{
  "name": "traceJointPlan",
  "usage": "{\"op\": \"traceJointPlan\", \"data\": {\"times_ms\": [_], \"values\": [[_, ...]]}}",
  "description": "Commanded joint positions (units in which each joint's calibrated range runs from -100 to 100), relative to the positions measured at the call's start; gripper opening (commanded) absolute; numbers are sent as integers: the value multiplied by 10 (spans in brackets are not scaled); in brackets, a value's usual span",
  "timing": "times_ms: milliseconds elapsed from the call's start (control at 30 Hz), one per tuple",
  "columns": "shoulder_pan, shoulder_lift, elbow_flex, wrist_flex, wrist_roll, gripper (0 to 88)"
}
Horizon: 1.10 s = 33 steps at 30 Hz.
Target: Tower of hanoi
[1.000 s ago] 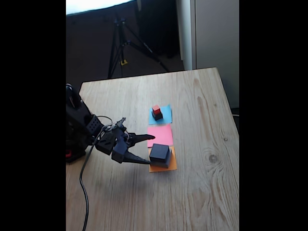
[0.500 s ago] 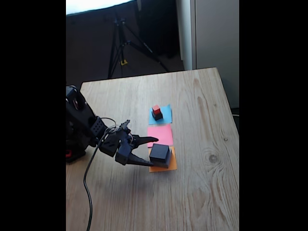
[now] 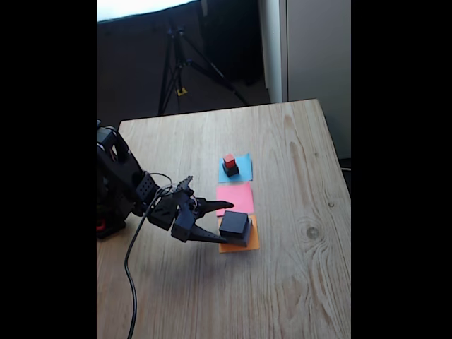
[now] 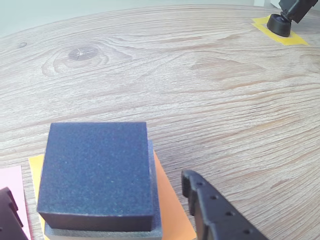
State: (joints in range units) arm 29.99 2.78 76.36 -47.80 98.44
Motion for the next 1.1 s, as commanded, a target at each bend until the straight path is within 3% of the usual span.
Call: {"op": "traceJointPlan", "data": {"times_ms": [0, 700, 1067], "values": [[-11, -2, -16, -13, 9, 396], [-27, 7, -23, -15, 16, 369], [-27, 6, -17, -15, 16, 265]]}}
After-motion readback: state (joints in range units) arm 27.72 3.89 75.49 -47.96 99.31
